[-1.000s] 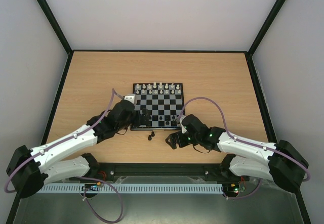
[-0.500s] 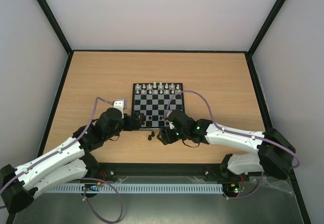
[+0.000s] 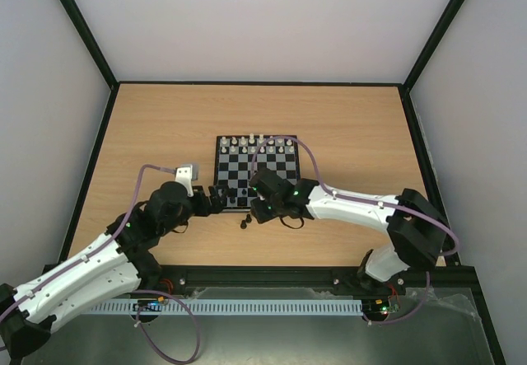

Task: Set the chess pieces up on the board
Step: Pick up the chess piece at the center of the board, then place the chess piece on the chessboard.

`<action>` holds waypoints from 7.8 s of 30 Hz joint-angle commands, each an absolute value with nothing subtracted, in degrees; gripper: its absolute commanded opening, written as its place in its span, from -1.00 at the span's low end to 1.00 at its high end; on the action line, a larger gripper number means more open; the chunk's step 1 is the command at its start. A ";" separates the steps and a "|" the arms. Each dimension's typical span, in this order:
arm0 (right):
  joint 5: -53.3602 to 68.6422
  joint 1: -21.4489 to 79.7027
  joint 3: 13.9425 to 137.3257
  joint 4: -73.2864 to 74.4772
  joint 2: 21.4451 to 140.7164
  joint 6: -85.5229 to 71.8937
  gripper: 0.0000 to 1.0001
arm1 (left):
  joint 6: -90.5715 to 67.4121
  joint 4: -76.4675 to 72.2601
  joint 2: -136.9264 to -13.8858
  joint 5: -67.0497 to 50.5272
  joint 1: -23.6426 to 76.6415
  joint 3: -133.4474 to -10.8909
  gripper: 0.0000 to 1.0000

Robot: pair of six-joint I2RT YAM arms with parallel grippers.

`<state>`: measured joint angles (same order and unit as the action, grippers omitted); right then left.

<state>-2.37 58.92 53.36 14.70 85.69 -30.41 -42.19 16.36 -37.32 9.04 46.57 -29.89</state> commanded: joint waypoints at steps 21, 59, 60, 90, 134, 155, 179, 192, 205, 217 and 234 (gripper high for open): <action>-6.51 62.29 64.17 23.24 99.83 -29.38 -0.33 | -42.11 19.06 -32.69 9.40 46.13 -28.13 0.98; -8.10 62.73 63.77 23.94 95.56 -29.72 -0.14 | -42.10 19.00 -32.94 9.67 46.07 -27.86 0.98; -7.81 62.80 63.77 23.77 95.67 -29.59 -0.14 | -42.14 19.04 -33.02 9.67 46.07 -27.86 0.98; -5.99 62.76 66.48 22.81 101.86 -28.05 -0.32 | -41.90 18.95 -32.96 9.84 46.04 -27.87 0.98; -7.47 62.78 63.16 22.96 99.37 -29.03 -0.77 | -41.93 19.07 -33.30 9.67 46.09 -28.06 0.98; -8.66 62.80 58.51 23.95 93.57 -29.53 -0.77 | -42.08 17.53 -36.19 9.93 46.08 -28.06 0.98; -11.77 57.98 62.24 25.71 93.25 -25.24 -0.76 | -42.28 15.74 -37.90 9.47 46.07 -27.52 0.98; -9.86 54.42 65.72 25.12 97.55 -22.77 -0.76 | -42.19 15.65 -37.81 9.76 46.05 -26.99 0.98; -9.13 53.80 66.96 25.24 100.41 -22.70 -0.76 | -42.07 15.29 -37.80 9.67 46.08 -26.67 0.98; -9.00 53.25 66.96 24.99 101.36 -22.79 -0.69 | -41.95 15.29 -37.54 9.67 46.00 -26.54 0.98; -5.01 53.14 65.13 24.44 93.60 -23.44 0.04 | -43.08 17.52 -40.15 9.48 46.05 -28.87 0.98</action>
